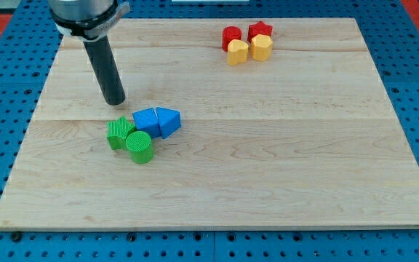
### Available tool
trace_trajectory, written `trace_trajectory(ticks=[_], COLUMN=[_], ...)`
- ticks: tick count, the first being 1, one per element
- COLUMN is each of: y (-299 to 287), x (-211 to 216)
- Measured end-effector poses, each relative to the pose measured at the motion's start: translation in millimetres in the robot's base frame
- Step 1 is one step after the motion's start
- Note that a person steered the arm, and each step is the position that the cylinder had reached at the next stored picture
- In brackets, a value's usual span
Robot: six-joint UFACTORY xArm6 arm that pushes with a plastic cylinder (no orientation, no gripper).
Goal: Place the green star bottom right to the blue triangle
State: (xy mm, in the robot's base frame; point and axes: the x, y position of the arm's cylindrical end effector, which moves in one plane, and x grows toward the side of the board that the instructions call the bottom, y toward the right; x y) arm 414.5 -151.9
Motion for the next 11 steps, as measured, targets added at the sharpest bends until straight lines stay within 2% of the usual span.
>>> trace_trajectory(ticks=[1, 3, 4, 5, 6, 7, 8, 9, 10, 11], y=[4.7, 90.5, 23.9, -14.1, 34.3, 106.0, 25.0, 59.6, 157.8, 220.6], x=[36.3, 54.5, 45.2, 46.9, 94.0, 98.8, 104.3, 159.0, 156.4, 163.6])
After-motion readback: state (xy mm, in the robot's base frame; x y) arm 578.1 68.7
